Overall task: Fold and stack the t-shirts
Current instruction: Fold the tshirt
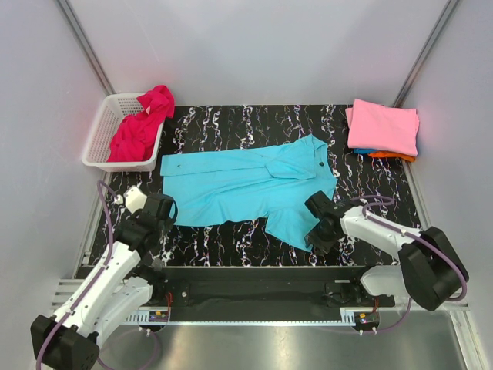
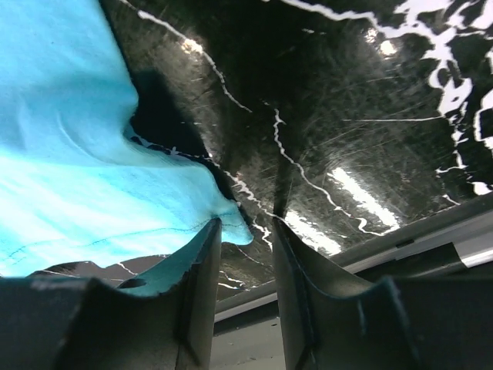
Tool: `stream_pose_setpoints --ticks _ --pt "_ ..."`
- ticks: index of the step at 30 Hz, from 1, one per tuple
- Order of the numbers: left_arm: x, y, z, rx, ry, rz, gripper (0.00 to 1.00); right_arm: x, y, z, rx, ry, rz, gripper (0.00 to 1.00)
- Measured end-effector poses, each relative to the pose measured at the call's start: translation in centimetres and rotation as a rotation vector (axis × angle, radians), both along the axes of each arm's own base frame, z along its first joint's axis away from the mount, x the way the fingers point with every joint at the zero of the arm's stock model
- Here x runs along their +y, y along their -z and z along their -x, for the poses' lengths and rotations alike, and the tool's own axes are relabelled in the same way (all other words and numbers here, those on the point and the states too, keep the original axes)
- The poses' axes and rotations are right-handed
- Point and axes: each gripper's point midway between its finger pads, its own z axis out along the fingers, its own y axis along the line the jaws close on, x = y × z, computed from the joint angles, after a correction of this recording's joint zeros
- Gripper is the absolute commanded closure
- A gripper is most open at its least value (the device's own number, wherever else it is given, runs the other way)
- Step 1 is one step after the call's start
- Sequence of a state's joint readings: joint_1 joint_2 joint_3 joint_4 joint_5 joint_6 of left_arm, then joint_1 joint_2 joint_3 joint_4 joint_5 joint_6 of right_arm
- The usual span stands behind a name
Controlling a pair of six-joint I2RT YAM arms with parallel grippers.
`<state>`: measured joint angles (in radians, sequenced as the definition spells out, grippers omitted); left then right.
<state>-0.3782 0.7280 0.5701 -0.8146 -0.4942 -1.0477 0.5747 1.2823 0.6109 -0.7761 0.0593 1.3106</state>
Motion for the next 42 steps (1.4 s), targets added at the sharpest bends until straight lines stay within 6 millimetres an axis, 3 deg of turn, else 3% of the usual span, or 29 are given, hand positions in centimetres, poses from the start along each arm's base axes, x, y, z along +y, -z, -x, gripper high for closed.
stream_pose_setpoints --ticks 3,6,17,19,23,27,34,42 --pt "0.0 -0.1 0.0 -0.003 0.002 -0.001 1.00 0.2 0.0 -0.1 0.006 -0.005 0.004 0.67" --pt "0.0 -0.2 0.0 -0.010 0.005 0.001 1.00 0.6 0.1 -0.6 0.002 -0.011 0.000 1.00" --pt "0.0 -0.4 0.0 -0.020 0.014 0.002 1.00 1.5 -0.4 -1.0 -0.025 -0.056 0.028 1.00" --pt "-0.1 -0.5 0.0 -0.019 0.022 0.002 1.00 1.3 -1.4 -0.7 -0.041 -0.076 0.049 1.00" --pt "-0.2 -1.0 0.2 -0.037 0.036 0.015 1.00 1.0 -5.3 -1.1 -0.156 -0.102 0.051 1.00" --pt "-0.3 -2.2 0.4 -0.076 0.044 0.032 1.00 -0.6 -8.7 -1.2 -0.259 -0.094 0.065 1.00" --pt "-0.1 -2.3 1.3 -0.063 0.050 0.037 1.00 -3.7 -10.1 -0.1 -0.271 -0.097 0.169 1.00" --pt "0.3 -2.6 2.7 -0.067 0.023 0.060 1.00 -5.6 -12.2 0.5 -0.334 -0.072 0.197 1.00"
